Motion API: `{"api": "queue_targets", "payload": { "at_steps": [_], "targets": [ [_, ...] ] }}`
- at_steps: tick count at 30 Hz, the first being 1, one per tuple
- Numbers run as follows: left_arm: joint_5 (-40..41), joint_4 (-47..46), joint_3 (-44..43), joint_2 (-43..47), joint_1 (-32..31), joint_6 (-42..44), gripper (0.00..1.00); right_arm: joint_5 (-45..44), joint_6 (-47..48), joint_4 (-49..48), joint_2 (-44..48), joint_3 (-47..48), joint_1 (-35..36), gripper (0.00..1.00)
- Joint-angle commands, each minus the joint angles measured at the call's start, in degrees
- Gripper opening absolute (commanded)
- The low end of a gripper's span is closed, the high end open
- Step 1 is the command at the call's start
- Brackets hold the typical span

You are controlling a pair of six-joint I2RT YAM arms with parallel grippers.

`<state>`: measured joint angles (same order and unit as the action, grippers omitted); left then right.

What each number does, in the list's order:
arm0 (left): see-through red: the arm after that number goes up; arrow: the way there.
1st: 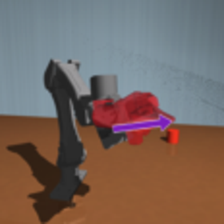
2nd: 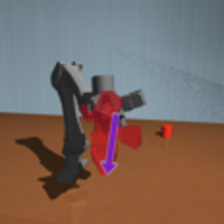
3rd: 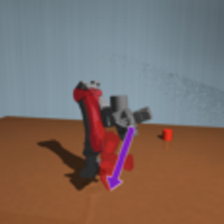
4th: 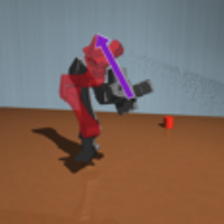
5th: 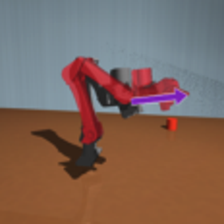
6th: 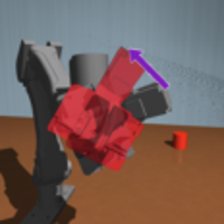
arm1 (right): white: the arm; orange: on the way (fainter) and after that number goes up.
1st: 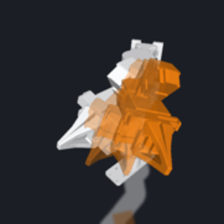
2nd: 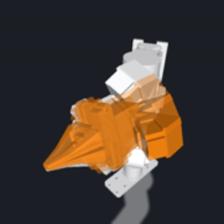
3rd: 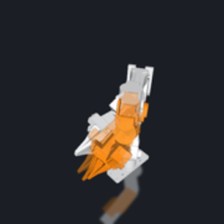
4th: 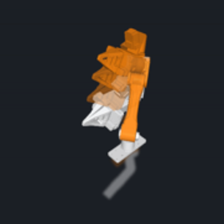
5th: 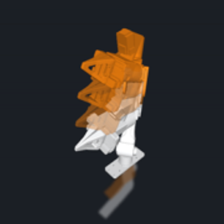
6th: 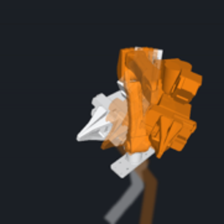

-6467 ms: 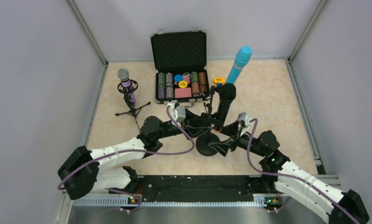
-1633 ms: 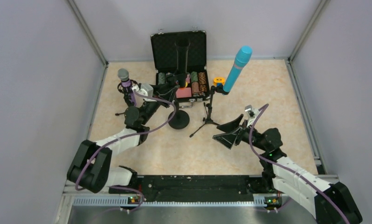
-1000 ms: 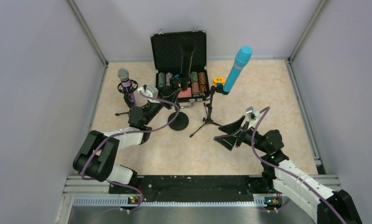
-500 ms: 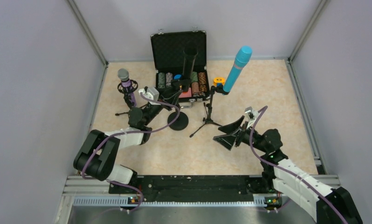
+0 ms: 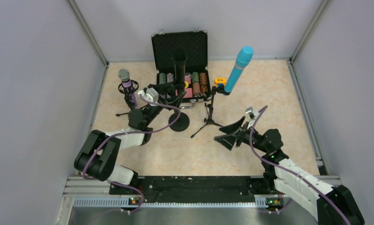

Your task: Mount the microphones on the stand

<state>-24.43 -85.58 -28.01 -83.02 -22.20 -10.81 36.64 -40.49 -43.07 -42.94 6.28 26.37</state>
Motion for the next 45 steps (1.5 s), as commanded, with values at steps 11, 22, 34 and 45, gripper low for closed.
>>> {"api": "queue_targets", "payload": {
  "at_steps": [11, 22, 34, 45],
  "targets": [
    [3.4, -4.9, 1.3, 4.7, 0.2, 1.1, 0.98, -0.6, 0.7, -3.3, 0.1, 0.0, -0.7, 0.94],
    [3.9, 6.4, 2.0, 11.1, 0.2, 0.3, 0.99, -0.6, 0.5, -3.3, 0.1, -0.2, -0.7, 0.94],
    [4.1, 32.4, 3.9, 24.3, 0.1, -2.1, 0.99, -0.5, 0.0, -3.6, -0.7, -0.3, -0.7, 0.98],
    [5.3, 50.5, 10.1, 36.2, 0.2, -3.7, 0.99, -1.0, 0.1, -3.2, -1.1, -0.7, -0.7, 0.99]
  ]
}}
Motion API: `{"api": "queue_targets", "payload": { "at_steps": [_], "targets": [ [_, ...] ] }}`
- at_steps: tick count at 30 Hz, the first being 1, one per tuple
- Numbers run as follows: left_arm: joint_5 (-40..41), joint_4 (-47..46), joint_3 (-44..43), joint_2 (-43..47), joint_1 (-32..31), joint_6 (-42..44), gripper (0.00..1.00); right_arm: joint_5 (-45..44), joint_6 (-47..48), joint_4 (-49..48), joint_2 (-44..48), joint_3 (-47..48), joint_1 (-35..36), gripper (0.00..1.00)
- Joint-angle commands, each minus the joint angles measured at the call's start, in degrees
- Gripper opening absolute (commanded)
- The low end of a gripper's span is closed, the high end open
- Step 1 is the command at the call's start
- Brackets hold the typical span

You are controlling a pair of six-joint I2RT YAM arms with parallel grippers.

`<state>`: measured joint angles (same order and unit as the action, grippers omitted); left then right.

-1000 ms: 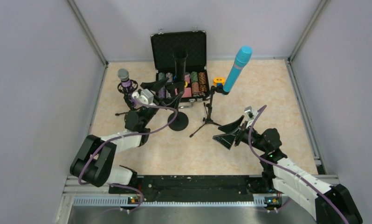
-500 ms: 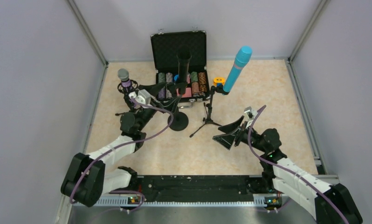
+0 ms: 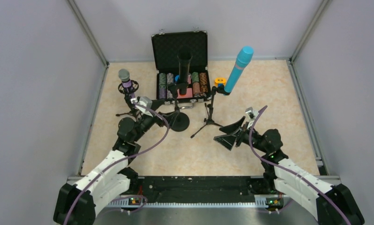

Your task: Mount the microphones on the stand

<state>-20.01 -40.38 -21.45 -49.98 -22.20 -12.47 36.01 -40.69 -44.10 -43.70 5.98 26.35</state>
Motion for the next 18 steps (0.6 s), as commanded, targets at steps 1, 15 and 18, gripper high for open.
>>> {"api": "queue_targets", "payload": {
  "at_steps": [1, 15, 18],
  "targets": [
    [1.3, 5.8, 4.5, 3.9, 0.2, -2.8, 0.99, -0.4, 0.3, -2.0, -0.3, -0.4, -0.6, 0.99],
    [11.9, 21.9, 11.4, 14.1, 0.2, -8.2, 0.99, -2.7, 8.8, 13.0, 2.3, 5.9, -0.7, 0.99],
    [17.0, 21.2, 14.3, 16.9, 0.2, -10.1, 0.99, -3.3, 9.1, 13.9, 1.9, 6.4, -0.7, 0.99]
  ]
}}
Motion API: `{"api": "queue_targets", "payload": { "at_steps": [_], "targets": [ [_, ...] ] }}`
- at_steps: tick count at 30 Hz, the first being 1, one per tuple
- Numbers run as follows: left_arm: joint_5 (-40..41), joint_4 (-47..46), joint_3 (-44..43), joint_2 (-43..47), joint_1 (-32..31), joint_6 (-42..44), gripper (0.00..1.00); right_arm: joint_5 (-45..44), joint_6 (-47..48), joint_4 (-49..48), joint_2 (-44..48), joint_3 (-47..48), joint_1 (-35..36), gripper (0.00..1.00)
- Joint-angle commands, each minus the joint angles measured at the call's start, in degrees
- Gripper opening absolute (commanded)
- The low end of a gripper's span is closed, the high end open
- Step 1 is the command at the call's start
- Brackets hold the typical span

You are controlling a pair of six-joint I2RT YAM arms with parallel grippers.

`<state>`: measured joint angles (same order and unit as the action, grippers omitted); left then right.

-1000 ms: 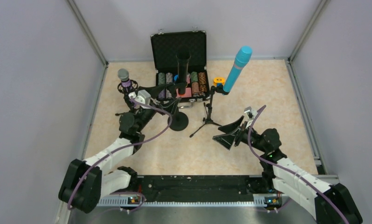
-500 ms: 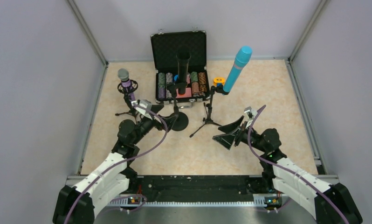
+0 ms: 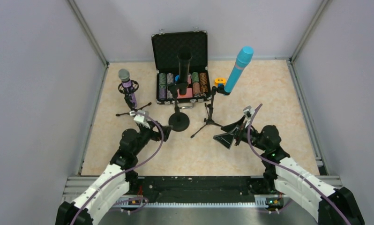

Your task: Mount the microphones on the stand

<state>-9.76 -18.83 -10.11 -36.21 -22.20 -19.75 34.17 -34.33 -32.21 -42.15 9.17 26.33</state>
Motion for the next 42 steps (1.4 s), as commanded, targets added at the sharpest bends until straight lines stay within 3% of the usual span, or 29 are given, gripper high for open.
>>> {"api": "queue_targets", "payload": {
  "at_steps": [1, 9, 16, 24, 32, 38, 42],
  "targets": [
    [7.9, -0.2, 3.6, 4.4, 0.2, -3.0, 0.99, -1.8, 2.8, 2.2, 0.2, 3.3, -0.7, 0.99],
    [14.6, 0.9, 7.2, 13.6, 0.2, -2.2, 0.99, -6.1, 2.9, 3.1, -0.8, 3.6, -0.7, 0.99],
    [19.2, 1.9, 7.2, 13.8, 0.1, -2.1, 0.99, -9.1, 4.9, 6.8, -0.9, 6.0, -0.7, 0.99],
    [14.7, -1.5, 3.3, 5.3, 0.2, 2.0, 0.99, -11.3, 8.2, 7.8, -3.0, 7.7, -0.7, 0.99],
    [14.0, 1.0, -7.3, -10.1, 0.2, 9.5, 0.99, -14.2, 16.6, 19.4, -9.9, 16.5, -1.3, 0.99],
    [20.9, -0.5, -10.7, -14.8, 0.3, 14.7, 0.99, -15.1, 15.4, 20.2, -10.9, 16.1, -9.2, 0.99],
    [24.8, -8.2, -8.7, -15.1, 2.0, 18.0, 0.99, -23.6, 16.3, 17.6, -8.1, 11.0, -15.9, 0.99]
  ]
}}
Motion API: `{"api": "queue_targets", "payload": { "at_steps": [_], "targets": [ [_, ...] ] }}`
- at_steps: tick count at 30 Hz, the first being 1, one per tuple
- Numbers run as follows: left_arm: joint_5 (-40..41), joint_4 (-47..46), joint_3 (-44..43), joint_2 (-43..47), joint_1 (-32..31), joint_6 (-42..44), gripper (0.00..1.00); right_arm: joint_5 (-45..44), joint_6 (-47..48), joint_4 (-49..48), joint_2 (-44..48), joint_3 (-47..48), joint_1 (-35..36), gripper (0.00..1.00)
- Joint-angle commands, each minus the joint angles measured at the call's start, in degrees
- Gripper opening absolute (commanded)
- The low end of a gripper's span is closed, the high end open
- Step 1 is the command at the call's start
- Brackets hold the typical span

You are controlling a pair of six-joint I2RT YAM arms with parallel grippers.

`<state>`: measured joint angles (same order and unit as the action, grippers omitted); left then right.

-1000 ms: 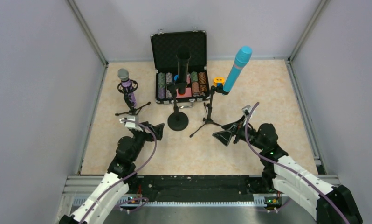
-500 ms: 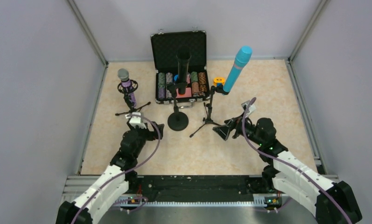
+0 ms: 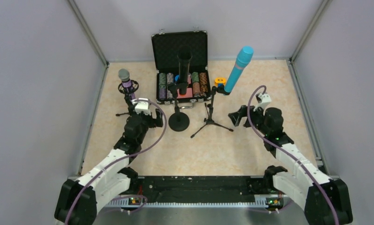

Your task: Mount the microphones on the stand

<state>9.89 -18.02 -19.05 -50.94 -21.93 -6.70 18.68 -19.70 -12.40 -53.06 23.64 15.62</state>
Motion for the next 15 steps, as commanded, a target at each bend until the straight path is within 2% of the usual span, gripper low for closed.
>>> {"api": "queue_targets", "payload": {
  "at_steps": [1, 5, 11, 12, 15],
  "targets": [
    [4.9, -10.1, 0.2, -0.8, 2.6, 5.4, 0.99, -9.8, 2.3, -3.4, 3.8, -5.0, -6.4, 0.99],
    [2.6, -12.5, 0.5, -3.6, 7.7, 6.3, 0.99, -17.4, 5.3, -7.0, 7.1, -8.7, -8.5, 0.99],
    [-0.9, -25.7, 5.4, -8.0, 13.7, 4.3, 0.99, -23.3, 12.3, -14.5, 5.9, -10.7, -8.6, 0.99],
    [-2.4, -27.3, 5.9, -9.0, 14.2, 4.7, 0.99, -24.7, 13.1, -17.2, 5.5, -12.0, -8.5, 0.99],
    [-3.6, -33.9, 7.9, -13.4, 15.1, 6.9, 0.99, -27.6, 13.4, -35.6, 3.2, -19.6, -8.6, 0.97]
  ]
}}
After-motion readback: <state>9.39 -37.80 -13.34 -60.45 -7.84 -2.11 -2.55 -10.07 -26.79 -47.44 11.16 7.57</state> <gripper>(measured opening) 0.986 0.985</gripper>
